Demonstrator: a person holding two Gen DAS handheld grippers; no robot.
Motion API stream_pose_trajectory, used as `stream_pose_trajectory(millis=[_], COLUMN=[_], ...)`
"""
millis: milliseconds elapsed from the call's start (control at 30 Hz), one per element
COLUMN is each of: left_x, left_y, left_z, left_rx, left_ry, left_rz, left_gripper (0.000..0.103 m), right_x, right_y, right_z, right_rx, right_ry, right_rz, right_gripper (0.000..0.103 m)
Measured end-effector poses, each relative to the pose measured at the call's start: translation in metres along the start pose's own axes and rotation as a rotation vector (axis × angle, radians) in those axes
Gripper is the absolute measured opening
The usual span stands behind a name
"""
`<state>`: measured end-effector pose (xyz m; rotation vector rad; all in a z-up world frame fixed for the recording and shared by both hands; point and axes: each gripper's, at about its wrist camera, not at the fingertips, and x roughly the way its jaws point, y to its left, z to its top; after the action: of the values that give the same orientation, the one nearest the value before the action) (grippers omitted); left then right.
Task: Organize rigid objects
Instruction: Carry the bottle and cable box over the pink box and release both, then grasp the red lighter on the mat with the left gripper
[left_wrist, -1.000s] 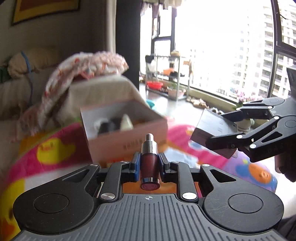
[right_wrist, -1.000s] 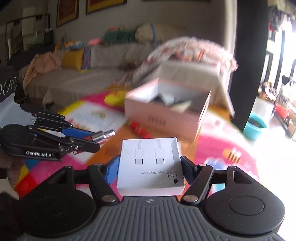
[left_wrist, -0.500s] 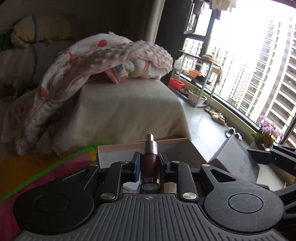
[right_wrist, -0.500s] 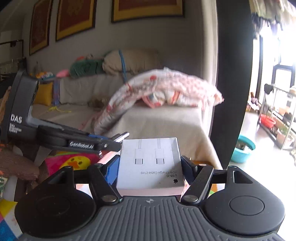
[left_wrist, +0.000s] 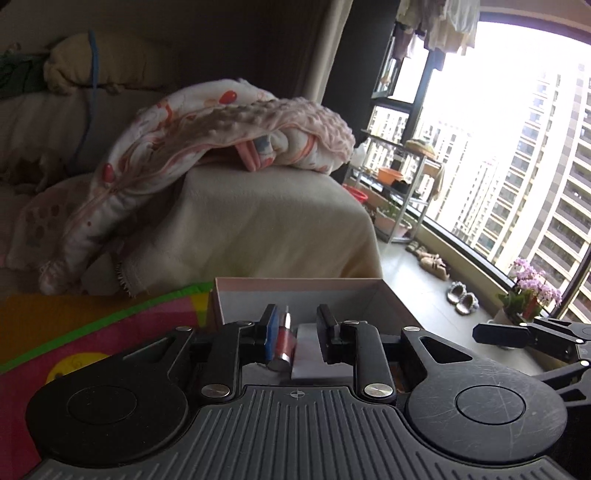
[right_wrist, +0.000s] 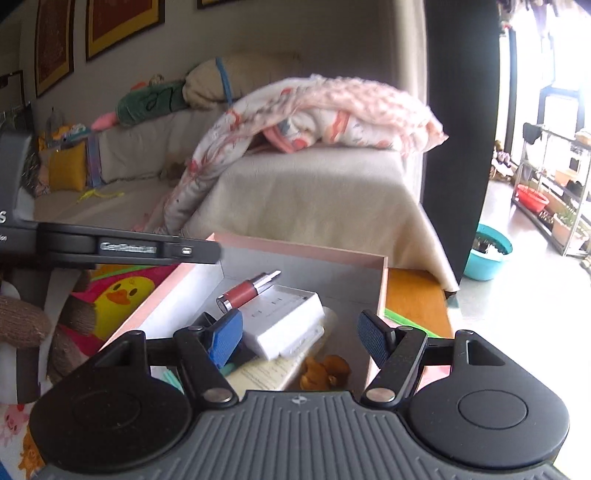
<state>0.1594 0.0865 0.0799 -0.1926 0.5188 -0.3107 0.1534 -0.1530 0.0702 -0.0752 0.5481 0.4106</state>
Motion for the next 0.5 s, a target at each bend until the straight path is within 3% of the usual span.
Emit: stream_pose_trajectory(millis=[100, 233, 367, 500], left_x=[-0.043, -0.077, -0.071, -0.052], left_y=[-0.008, -0.014, -0.014, -0.008], left_z=[-0.023, -0.057, -0.083, -0.094], left_rx=[-0.019, -0.049, -0.065, -0.127], left_ry=[-0.042, -0.023, 0.061, 0.123], left_rz=[-0.017, -0.085, -0.082, -0.046], left_gripper=[0.025, 0.025, 0.025, 0.025], right_x=[-0.037, -0.066, -0.078, -0.086], right_y=[-0.008, -0.019, -0.013, -0.014], right_z=[-0.021, -0.060, -0.106, -0.136], right_rx=[0.027, 0.036, 0.024, 0.100], right_ry=[-0.063, 0.013, 0.105, 0.119], right_rz=[-0.029, 0.046, 0.037, 0.039], right_gripper=[0.081, 0.081, 0.081, 0.081])
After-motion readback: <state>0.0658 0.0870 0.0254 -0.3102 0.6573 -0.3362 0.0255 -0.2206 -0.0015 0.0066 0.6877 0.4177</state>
